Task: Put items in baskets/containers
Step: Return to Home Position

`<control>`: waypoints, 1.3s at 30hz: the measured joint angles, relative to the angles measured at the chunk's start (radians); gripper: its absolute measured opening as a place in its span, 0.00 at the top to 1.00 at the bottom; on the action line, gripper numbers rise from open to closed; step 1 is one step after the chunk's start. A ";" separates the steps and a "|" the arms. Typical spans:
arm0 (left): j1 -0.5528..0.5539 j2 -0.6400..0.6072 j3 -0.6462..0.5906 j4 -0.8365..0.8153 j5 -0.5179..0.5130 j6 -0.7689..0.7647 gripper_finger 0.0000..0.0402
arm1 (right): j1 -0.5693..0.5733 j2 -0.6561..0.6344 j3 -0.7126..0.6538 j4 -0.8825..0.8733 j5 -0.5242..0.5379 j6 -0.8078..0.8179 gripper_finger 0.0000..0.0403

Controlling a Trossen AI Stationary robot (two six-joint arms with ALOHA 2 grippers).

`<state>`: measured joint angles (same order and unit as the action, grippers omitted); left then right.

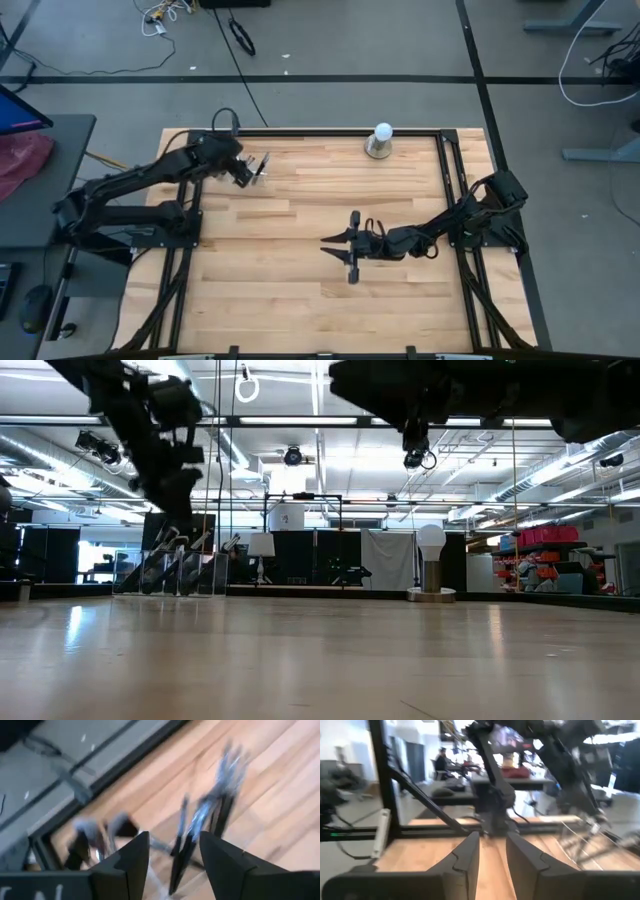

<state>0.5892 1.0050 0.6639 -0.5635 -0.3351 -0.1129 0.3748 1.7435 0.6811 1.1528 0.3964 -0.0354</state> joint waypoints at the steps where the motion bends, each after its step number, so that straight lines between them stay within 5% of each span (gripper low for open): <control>1: -0.013 -0.011 0.022 -0.008 0.000 0.005 0.55 | 0.000 0.000 0.000 -0.013 0.022 0.007 0.76; 6: -0.088 -0.091 0.079 -0.025 0.002 0.020 0.56 | -0.004 -0.024 -0.003 -0.110 0.059 0.056 0.77; 12: -0.243 -0.186 0.045 0.004 0.029 -0.012 0.60 | -0.004 -0.236 -0.060 -0.429 -0.010 0.152 0.83; 18: -0.445 -0.224 -0.099 0.263 0.106 -0.087 0.64 | -0.025 -0.523 -0.265 -0.504 -0.212 0.199 0.94; 24: -0.591 -0.219 -0.234 0.589 0.109 -0.101 0.66 | -0.111 -0.794 -0.466 -0.506 -0.307 0.290 0.99; 33: -0.644 -0.220 -0.267 0.677 0.102 -0.104 0.66 | -0.297 -1.066 -0.620 -0.536 -0.564 0.298 0.99; 39: -0.644 -0.220 -0.267 0.680 0.095 -0.103 0.66 | -0.361 -1.163 -0.666 -0.608 -0.580 0.312 1.00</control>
<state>-0.0544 0.7853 0.3969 0.1165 -0.2398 -0.2161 0.0142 0.5804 0.0149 0.5449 -0.1839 0.2764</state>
